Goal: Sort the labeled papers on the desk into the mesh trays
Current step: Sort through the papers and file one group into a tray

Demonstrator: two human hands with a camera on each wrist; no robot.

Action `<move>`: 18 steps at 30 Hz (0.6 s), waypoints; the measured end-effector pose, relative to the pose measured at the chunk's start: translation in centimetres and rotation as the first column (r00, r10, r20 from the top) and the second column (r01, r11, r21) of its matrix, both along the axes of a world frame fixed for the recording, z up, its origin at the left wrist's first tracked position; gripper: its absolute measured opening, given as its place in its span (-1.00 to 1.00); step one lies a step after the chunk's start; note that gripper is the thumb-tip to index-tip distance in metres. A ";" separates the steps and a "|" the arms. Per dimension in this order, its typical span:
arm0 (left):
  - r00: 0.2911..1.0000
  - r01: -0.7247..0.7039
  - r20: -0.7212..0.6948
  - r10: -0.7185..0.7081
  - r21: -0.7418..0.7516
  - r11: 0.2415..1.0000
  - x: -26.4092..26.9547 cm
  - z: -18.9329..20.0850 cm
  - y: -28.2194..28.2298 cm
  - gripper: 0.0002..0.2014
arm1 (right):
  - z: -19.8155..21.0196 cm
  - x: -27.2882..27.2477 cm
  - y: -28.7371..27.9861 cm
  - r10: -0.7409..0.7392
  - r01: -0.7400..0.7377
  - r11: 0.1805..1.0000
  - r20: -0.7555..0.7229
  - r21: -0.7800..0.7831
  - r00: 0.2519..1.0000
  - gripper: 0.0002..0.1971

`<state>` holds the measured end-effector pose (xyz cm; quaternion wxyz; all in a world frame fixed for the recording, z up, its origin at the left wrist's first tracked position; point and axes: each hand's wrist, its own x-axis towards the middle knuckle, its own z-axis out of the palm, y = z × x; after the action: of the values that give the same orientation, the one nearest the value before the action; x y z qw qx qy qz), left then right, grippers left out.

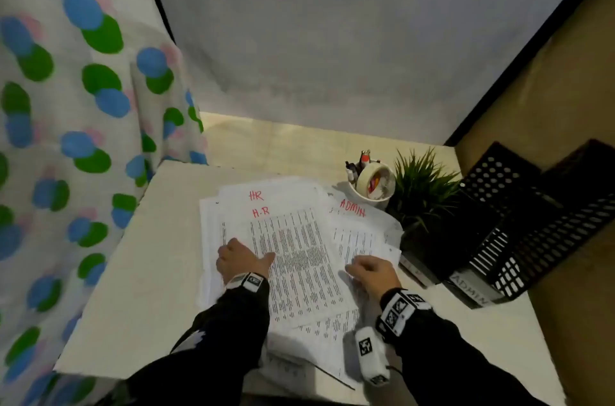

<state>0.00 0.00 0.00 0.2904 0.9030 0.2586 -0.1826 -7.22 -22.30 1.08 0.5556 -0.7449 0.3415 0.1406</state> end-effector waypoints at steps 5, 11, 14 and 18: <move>0.990 -0.068 -0.116 0.082 0.121 0.990 -0.5 0.5 0.6 0.05 | -1.0 0.8 2.9 0.073 -0.080 0.994 -0.099 -0.072 0.992 -0.40; 0.995 -0.071 -0.081 0.058 -0.174 0.982 -0.9 -0.9 3.5 -0.31 | -0.8 1.0 4.9 0.063 -0.068 0.994 -0.065 -0.087 0.996 -0.54; 0.998 -0.039 0.035 0.053 -0.303 0.952 -1.8 -0.8 4.1 -0.61 | -1.0 1.3 5.1 0.044 -0.046 0.997 -0.033 -0.064 0.999 -0.54; 0.988 0.074 0.155 -0.017 -0.374 0.924 -3.1 -1.5 4.7 -0.87 | -1.0 1.0 4.8 -0.061 0.059 0.994 0.018 0.097 0.998 -0.60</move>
<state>-3.11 4.69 -1.53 0.4734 0.8468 0.1749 -0.1681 -6.26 -17.50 0.11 0.5985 -0.7080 0.3506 0.1326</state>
